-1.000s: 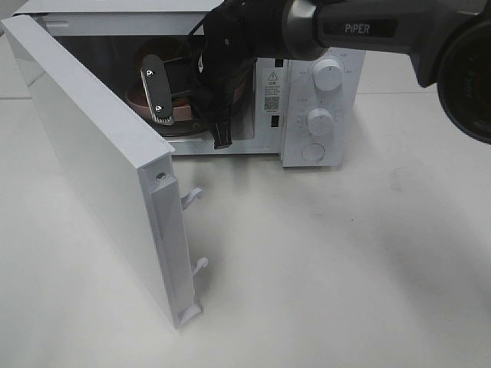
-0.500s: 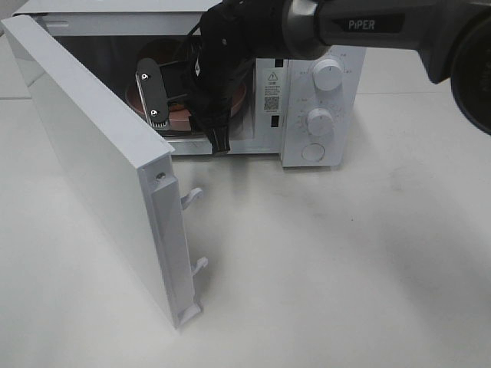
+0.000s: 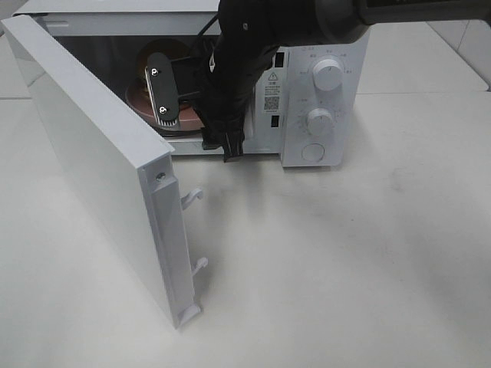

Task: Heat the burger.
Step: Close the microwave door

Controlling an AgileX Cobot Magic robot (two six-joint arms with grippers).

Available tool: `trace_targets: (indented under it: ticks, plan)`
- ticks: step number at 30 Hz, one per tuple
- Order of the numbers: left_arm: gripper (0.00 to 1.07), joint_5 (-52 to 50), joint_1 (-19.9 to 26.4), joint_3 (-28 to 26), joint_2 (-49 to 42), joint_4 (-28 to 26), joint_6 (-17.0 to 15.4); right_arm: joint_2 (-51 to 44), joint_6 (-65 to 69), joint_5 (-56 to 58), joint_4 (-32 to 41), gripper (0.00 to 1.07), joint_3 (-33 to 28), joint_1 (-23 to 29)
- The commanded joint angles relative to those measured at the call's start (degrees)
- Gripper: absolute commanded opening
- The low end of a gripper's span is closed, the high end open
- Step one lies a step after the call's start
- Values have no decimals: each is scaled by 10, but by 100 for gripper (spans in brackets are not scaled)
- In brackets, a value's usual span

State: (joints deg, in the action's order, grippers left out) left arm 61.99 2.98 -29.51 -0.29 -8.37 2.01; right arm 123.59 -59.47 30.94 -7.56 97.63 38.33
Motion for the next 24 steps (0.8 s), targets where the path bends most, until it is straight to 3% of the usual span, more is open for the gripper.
trace_targets:
  ticks: [1, 7, 13, 24]
  plan:
    - [100, -7, 2, -1, -9, 1, 0, -26, -2, -12, 4, 69, -30, 2]
    - [100, -7, 2, -1, -9, 1, 0, -64, 6, -26, 4, 70, -82, 0]
    - [100, -7, 2, -1, -9, 1, 0, -117, 51, -58, -2, 80, -144, -7]
    - [100, -7, 2, -1, -9, 1, 0, -209, 74, -64, -13, 78, -241, -14]
